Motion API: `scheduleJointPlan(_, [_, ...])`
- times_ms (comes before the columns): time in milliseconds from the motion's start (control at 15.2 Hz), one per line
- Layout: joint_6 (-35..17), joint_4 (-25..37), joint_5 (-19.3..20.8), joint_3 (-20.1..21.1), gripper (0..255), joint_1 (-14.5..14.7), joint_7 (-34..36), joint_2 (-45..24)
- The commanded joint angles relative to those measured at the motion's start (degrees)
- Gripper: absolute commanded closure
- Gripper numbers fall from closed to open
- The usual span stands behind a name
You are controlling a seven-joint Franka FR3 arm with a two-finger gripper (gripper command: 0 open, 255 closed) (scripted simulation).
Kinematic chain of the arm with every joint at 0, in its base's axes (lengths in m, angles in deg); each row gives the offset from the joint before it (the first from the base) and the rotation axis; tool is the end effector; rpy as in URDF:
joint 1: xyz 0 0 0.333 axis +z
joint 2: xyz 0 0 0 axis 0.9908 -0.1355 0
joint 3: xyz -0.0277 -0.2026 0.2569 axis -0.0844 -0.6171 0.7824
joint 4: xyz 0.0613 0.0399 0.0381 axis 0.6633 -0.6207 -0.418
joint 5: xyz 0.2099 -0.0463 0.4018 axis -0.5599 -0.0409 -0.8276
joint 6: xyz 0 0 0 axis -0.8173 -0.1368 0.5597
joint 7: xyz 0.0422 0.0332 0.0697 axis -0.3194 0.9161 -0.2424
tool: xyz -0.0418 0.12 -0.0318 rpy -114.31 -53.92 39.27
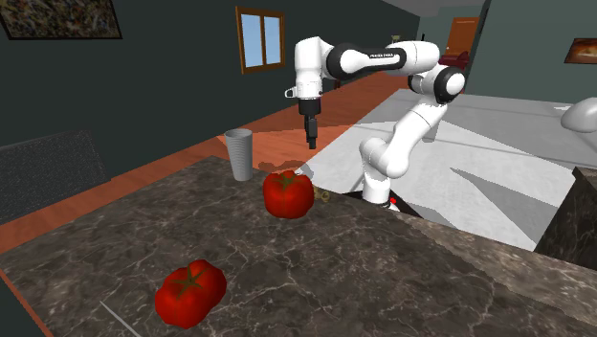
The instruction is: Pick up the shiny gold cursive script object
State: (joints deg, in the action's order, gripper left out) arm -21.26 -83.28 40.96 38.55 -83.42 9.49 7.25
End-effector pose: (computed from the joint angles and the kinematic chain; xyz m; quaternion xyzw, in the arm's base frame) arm 0.3584 -0.0213 0.5525 -0.9924 0.1018 0.0130 0.0684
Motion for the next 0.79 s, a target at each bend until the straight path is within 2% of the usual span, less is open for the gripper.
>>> scheduleJointPlan(0, [0.0,0.0,0.0,0.0,0,0.0,0.0,0.0])
scheduleJointPlan(726, [-7.7,0.5,-13.3,9.5,0,6.9,9.3,-5.6])
